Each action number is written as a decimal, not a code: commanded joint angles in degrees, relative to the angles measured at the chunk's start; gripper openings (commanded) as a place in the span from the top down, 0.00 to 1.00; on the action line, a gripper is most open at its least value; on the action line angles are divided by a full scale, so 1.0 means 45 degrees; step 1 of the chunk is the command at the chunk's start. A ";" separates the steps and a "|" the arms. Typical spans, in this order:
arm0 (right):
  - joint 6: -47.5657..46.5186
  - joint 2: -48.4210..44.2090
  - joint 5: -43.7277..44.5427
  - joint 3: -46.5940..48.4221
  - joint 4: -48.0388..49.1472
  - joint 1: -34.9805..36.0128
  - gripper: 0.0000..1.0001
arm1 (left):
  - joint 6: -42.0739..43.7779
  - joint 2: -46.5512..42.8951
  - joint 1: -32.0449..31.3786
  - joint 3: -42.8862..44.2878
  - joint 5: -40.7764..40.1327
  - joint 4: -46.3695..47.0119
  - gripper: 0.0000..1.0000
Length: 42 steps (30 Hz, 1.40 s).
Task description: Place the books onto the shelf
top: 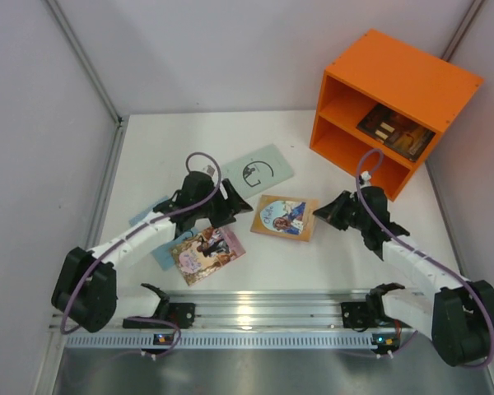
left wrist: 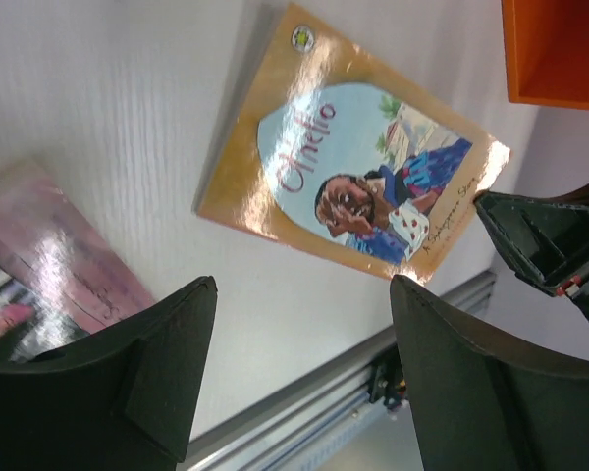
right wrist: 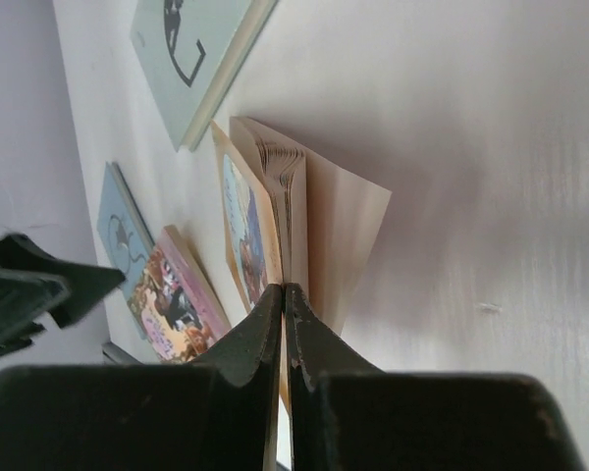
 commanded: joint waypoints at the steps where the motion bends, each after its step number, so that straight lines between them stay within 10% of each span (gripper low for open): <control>1: 0.0753 -0.0818 0.0415 0.0071 0.0840 0.0195 1.00 | -0.3030 -0.0874 -0.0434 -0.1726 0.1152 0.3360 0.23; 13: 0.1691 -0.2381 0.1177 -0.0768 -0.0136 0.0644 1.00 | -0.5317 0.1017 -0.3598 -0.2100 -0.1697 0.4946 0.16; 26: 0.1789 -0.3827 0.1080 -0.1666 -0.1073 0.0684 1.00 | -0.7448 0.4728 -0.4011 -0.2219 -0.2169 0.8874 0.22; 31: 0.2024 -0.4529 0.0825 -0.2174 -0.1327 0.0703 1.00 | -0.7389 0.5081 -0.4109 -0.1750 -0.2383 0.9030 0.42; 36: 0.0445 -0.4591 0.1331 -0.0834 -0.3412 0.0703 1.00 | -0.7019 0.4516 -0.4129 -0.1651 -0.2578 0.8369 0.88; 42: -0.2289 -0.3634 0.2637 0.3262 -0.6695 0.1364 0.57 | -0.5672 0.3266 -0.4226 -0.0287 -0.3298 0.4680 1.00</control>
